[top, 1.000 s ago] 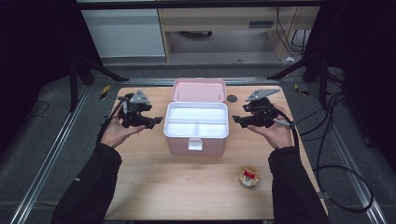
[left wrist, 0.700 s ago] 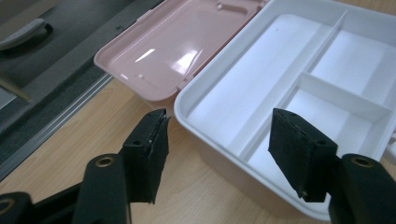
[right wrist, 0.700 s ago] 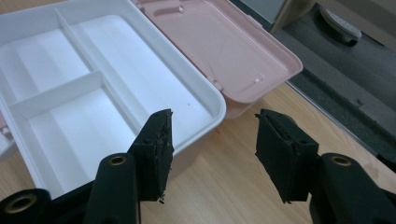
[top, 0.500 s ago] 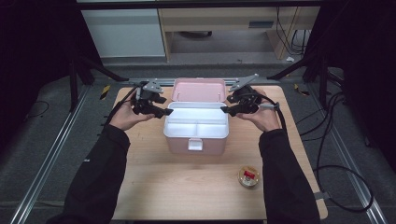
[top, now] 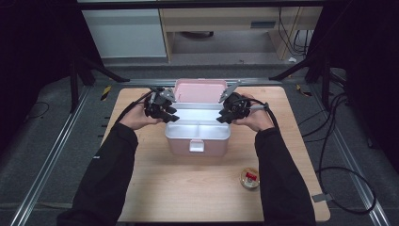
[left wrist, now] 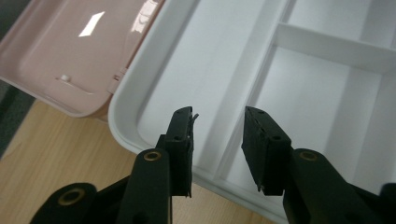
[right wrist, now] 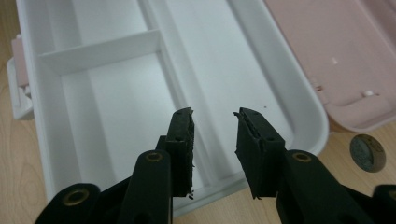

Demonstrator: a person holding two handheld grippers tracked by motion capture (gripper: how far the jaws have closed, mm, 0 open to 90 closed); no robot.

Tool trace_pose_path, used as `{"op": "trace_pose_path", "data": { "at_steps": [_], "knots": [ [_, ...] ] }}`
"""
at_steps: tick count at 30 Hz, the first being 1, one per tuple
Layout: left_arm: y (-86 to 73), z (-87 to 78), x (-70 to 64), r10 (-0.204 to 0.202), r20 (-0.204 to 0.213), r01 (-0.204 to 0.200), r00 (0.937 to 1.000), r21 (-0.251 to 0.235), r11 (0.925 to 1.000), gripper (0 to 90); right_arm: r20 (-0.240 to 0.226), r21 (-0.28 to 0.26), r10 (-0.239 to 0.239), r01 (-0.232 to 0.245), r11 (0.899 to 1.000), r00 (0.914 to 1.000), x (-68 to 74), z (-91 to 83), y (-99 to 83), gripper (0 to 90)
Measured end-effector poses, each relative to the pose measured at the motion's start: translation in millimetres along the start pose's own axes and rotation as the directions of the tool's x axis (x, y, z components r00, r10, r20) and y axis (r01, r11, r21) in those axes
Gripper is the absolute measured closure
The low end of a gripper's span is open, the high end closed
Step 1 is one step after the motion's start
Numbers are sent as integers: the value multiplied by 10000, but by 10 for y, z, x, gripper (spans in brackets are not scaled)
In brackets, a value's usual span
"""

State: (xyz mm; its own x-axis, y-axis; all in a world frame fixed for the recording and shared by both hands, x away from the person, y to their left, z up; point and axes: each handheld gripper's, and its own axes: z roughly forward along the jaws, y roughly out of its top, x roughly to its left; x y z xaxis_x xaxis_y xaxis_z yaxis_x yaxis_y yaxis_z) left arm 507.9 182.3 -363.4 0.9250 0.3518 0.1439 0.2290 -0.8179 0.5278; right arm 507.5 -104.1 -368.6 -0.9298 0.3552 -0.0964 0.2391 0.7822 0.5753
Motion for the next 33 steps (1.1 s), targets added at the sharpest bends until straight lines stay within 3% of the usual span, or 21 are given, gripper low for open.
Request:
{"op": "trace_pose_path", "data": {
  "at_steps": [10,16,25,30,33],
  "knots": [
    [-18,149,7,327,581,-365,9978,658,9972,759,-416,788,-225,257,9966,9989,-41,118,-19,774],
    [-26,155,4,245,733,-296,9970,695,9971,787,-543,825,-280,324,9961,9981,-51,131,-27,784],
    [0,152,-52,563,742,-634,9957,967,9933,785,-382,840,-308,340,9959,9988,-48,150,-32,769],
    [-9,158,-29,503,906,-582,9946,868,9945,798,-462,875,-320,360,9955,9984,-60,150,-28,775],
    [-19,158,-6,691,1009,-772,9925,795,9938,802,-542,881,-439,485,9949,9976,-59,149,-28,788]
  ]
}}
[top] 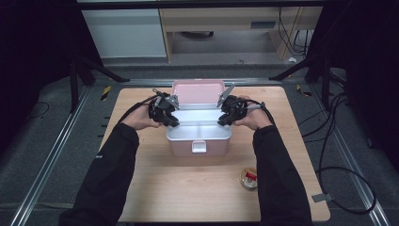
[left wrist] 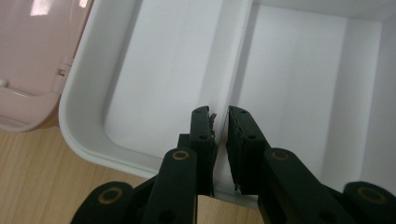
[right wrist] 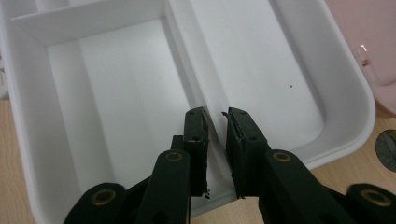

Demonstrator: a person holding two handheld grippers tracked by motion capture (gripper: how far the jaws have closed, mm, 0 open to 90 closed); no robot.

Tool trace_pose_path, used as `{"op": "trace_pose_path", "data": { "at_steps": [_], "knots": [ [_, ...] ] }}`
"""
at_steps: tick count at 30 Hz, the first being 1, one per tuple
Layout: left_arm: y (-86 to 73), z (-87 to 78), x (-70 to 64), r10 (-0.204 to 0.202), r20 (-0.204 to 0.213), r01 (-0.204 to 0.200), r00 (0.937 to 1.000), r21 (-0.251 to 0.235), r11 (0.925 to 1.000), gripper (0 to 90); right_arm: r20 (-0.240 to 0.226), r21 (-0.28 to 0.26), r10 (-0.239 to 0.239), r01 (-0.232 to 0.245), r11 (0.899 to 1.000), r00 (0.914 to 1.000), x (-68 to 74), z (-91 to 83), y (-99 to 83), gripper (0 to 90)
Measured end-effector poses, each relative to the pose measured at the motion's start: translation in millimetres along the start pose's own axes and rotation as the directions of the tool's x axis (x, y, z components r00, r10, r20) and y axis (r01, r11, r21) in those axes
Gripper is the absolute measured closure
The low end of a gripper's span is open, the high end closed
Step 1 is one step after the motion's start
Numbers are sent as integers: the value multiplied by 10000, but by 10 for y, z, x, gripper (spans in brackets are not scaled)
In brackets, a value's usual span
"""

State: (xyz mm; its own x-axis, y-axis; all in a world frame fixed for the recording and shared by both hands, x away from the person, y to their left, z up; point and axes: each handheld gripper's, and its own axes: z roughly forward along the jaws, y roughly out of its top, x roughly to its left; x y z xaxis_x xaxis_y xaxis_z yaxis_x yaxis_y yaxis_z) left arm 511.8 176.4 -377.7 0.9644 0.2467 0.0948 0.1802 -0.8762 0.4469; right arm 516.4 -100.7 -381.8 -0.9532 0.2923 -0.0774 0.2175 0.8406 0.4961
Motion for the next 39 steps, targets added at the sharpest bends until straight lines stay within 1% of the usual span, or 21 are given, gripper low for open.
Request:
{"op": "trace_pose_path", "data": {
  "at_steps": [2,3,4,5,8,11,14,16,19,20,21,23,25,26,27,29,31,35,36,37,39],
  "knots": [
    [-14,-1,18,157,-44,-157,9999,-55,9999,797,-212,98,-27,29,9999,9998,8,-5,9,808],
    [-16,-4,31,235,-64,-235,9997,-8,9997,794,-338,116,-122,126,9999,9994,7,-1,19,816],
    [-12,-4,36,200,-79,-200,9998,26,9998,790,-385,217,-110,119,9997,9992,13,9,41,818],
    [-3,-4,40,215,-104,-214,9997,104,9997,790,-385,217,-110,119,9997,9992,13,9,41,818],
    [31,0,37,339,-83,-336,9994,363,9988,795,-342,473,-172,188,9987,9993,33,20,79,821],
    [60,1,50,512,52,-514,9987,606,9968,805,-349,490,-231,248,9985,9991,35,21,81,826],
    [69,3,71,551,237,-565,9982,654,9963,814,-454,466,-256,277,9985,9986,25,21,76,833],
    [70,-2,83,537,351,-559,9979,661,9962,820,-551,519,-375,403,9978,9978,15,21,84,838],
    [92,-13,82,625,387,-655,9973,807,9946,827,-586,588,-463,497,9970,9972,11,14,97,843],
    [104,-24,81,739,401,-773,9965,898,9930,830,-609,592,-496,532,9968,9969,10,10,98,846],
    [108,-28,75,722,411,-755,9965,852,9935,834,-652,552,-517,553,9969,9965,5,2,95,849],
    [119,-53,79,834,512,-878,9952,900,9921,843,-744,478,-489,526,9975,9960,-8,-12,90,850],
    [123,-99,76,869,573,-911,9946,735,9931,857,-838,301,-504,531,9981,9952,-33,-47,91,851],
    [123,-99,76,869,573,-911,9946,735,9931,860,-842,274,-530,555,9981,9950,-35,-63,95,852],
    [121,-119,79,854,569,-890,9947,635,9940,860,-842,274,-530,555,9981,9950,-35,-63,95,852],
    [120,-162,84,792,578,-817,9952,431,9957,863,-711,213,-743,759,9969,9947,-42,-99,118,852],
    [123,-211,90,788,566,-809,9953,355,9961,865,-673,197,-819,834,9963,9944,-49,-140,153,851],
    [185,-348,77,997,537,-1025,9936,528,9933,870,-648,133,-953,963,9953,9933,-50,-217,216,852],
    [197,-375,72,1029,522,-1057,9933,544,9929,870,-707,82,-951,959,9954,9930,-42,-249,227,854],
    [216,-419,62,1159,569,-1193,9916,600,9910,873,-681,-15,-1035,1036,9946,9923,-17,-306,245,856],
    [240,-474,36,1272,493,-1300,9907,585,9898,873,-681,1,-1059,1062,9943,9920,1,-331,250,858]
  ]
}}
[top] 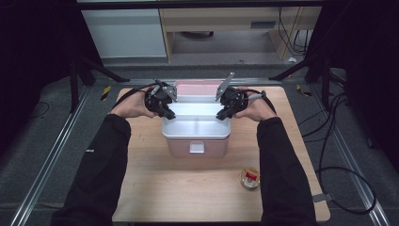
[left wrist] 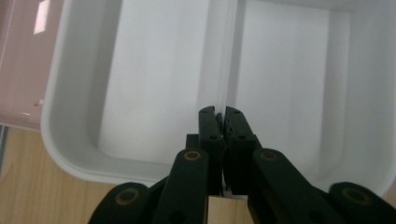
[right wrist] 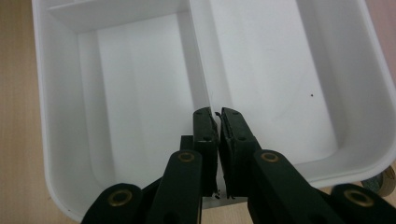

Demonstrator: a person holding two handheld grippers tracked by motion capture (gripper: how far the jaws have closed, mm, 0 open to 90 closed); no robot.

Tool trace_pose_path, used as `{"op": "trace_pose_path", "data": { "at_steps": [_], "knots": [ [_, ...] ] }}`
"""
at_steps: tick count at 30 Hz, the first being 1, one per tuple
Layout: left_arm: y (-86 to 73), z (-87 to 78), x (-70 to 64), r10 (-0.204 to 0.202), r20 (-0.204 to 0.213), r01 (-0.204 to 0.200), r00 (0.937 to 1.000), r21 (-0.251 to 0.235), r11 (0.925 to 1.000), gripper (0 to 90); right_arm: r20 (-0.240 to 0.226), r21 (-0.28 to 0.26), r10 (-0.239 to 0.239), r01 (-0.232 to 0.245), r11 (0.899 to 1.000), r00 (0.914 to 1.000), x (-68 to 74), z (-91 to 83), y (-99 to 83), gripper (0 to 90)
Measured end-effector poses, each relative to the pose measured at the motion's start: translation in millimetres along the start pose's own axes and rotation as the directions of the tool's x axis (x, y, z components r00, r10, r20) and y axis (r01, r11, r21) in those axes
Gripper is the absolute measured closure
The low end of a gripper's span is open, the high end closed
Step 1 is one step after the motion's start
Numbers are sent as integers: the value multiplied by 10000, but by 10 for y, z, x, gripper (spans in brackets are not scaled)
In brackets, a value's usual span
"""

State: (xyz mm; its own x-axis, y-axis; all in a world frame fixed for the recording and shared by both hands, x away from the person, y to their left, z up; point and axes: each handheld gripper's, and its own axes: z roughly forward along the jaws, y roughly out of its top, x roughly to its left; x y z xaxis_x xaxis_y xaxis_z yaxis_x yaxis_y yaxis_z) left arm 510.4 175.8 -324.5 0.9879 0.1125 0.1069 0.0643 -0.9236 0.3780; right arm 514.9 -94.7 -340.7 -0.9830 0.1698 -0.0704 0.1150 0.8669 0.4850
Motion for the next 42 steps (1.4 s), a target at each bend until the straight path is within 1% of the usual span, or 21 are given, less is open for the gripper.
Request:
{"op": "trace_pose_path", "data": {
  "at_steps": [1,4,6,8,11,12,13,18,19,20,22,23,24,26,27,32,33,34,37,38,42],
  "knots": [
    [11,-30,-16,54,22,-54,10000,11,10000,873,115,6,-84,84,10000,9999,25,-34,11,859],
    [40,-102,-89,115,12,-115,9999,-41,9999,872,234,-39,-287,288,9996,9993,125,-137,29,864],
    [69,-148,-173,153,-73,-153,9999,-18,9999,872,285,-37,-211,212,9998,9994,186,-185,35,861],
    [89,-184,-244,312,-171,-312,9994,16,9995,873,376,-13,-189,189,9998,9991,266,-239,44,861],
    [87,-240,-343,332,15,-332,9994,-123,9994,871,318,-42,-278,280,9996,9991,398,-310,43,867],
    [88,-259,-377,392,55,-392,9992,-147,9991,871,264,-52,-307,309,9995,9992,487,-363,44,871],
    [91,-274,-403,446,68,-445,9990,-164,9989,871,264,-52,-307,309,9995,9992,487,-363,44,871],
    [125,-399,-654,813,-47,-814,9967,-145,9966,874,341,20,-486,486,9988,9982,732,-470,57,881],
    [124,-420,-713,888,-128,-891,9960,-166,9959,878,402,55,-636,634,9980,9972,842,-525,67,881],
    [120,-434,-759,945,-154,-948,9954,-199,9953,878,402,55,-636,634,9980,9972,842,-525,67,881],
    [90,-461,-877,988,-285,-998,9947,-356,9944,880,441,89,-775,772,9970,9960,934,-562,76,883],
    [61,-464,-945,949,-250,-960,9952,-442,9944,881,401,38,-898,897,9960,9952,1047,-583,70,886],
    [42,-461,-986,932,-237,-942,9954,-489,9943,881,401,38,-898,897,9960,9952,1047,-583,70,886],
    [-1,-446,-1101,855,-150,-860,9962,-412,9954,877,260,-37,-1009,1010,9949,9946,1151,-558,52,890],
    [-10,-440,-1140,867,-195,-873,9960,-337,9956,876,217,-73,-1072,1074,9942,9940,1203,-532,45,894],
    [-55,-357,-1411,873,-141,-869,9961,246,9959,876,117,94,-1167,1166,9931,9931,1459,-365,-10,895],
    [-73,-325,-1474,895,-215,-889,9957,273,9957,876,82,118,-1159,1158,9932,9932,1505,-329,-29,895],
    [-109,-277,-1544,767,-123,-765,9970,189,9969,876,44,165,-1170,1169,9930,9931,1547,-299,-50,894],
    [-185,-155,-1696,664,42,-664,9978,112,9977,882,-175,76,-1100,1101,9939,9938,1661,-196,-145,888],
    [-201,-126,-1722,676,31,-676,9977,111,9976,883,-217,111,-1095,1098,9939,9937,1695,-160,-168,889],
    [-303,61,-1795,491,404,-494,9980,69,9988,881,-449,216,-1040,1051,9942,9936,1805,14,-262,891]
  ]
}}
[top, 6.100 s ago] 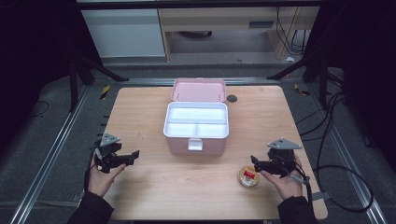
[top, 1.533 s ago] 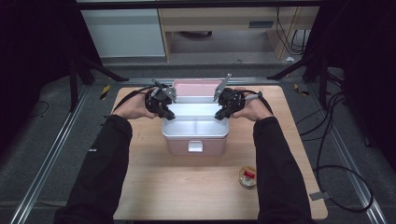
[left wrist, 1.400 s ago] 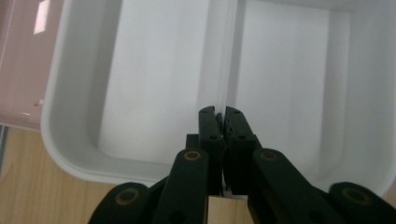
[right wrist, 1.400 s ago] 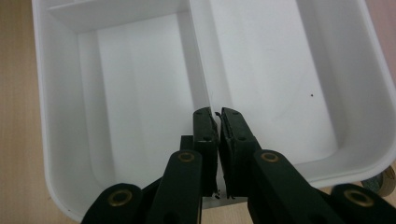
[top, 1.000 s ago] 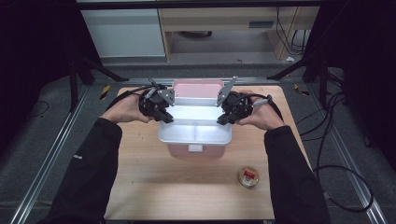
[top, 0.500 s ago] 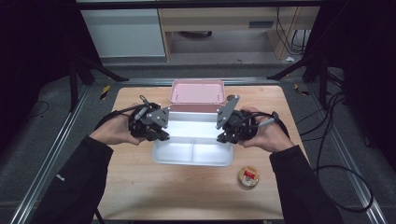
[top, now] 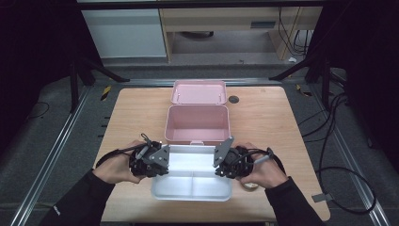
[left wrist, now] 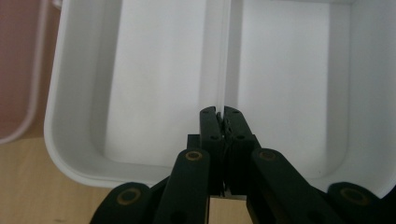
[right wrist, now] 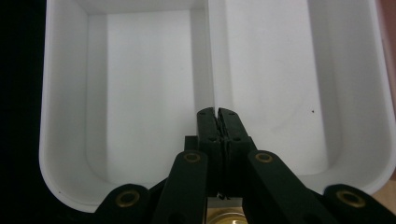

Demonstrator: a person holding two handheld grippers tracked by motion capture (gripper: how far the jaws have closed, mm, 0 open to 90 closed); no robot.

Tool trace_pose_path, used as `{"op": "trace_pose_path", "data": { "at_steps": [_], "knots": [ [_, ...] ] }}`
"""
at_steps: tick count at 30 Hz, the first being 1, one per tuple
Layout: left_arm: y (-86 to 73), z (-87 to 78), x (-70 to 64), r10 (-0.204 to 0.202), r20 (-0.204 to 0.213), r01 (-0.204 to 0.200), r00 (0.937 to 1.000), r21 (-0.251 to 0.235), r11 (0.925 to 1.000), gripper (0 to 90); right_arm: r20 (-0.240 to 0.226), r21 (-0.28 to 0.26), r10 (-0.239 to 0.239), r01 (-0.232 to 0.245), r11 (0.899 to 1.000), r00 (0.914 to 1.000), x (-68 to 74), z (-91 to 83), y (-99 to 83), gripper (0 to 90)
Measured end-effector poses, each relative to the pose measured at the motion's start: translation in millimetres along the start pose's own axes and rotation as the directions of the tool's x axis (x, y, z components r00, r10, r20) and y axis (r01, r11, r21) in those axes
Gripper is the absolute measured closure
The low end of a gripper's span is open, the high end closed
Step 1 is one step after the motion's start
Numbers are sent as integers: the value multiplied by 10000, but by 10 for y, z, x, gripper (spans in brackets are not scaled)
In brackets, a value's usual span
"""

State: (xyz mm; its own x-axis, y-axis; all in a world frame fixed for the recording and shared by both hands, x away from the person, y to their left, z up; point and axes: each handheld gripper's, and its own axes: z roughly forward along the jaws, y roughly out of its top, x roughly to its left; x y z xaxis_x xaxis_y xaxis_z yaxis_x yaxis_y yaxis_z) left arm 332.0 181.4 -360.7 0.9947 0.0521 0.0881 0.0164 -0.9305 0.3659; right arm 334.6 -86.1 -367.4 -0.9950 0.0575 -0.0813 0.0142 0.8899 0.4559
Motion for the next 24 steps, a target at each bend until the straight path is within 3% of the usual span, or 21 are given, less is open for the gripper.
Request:
{"op": "trace_pose_path", "data": {
  "at_steps": [4,15,21,24],
  "knots": [
    [-68,213,-53,-129,417,127,9990,58,9999,880,-281,213,136,-130,9997,9995,71,181,-77,893],
    [-205,861,-43,-362,742,337,9966,350,9988,880,-472,741,695,-659,9951,9965,86,732,-378,882],
    [-239,1055,-58,-376,802,332,9961,554,9979,876,-592,862,793,-741,9935,9951,96,933,-484,882],
    [-245,1079,-67,-393,730,352,9966,569,9978,870,-613,825,822,-770,9936,9947,96,947,-480,880]
  ]
}}
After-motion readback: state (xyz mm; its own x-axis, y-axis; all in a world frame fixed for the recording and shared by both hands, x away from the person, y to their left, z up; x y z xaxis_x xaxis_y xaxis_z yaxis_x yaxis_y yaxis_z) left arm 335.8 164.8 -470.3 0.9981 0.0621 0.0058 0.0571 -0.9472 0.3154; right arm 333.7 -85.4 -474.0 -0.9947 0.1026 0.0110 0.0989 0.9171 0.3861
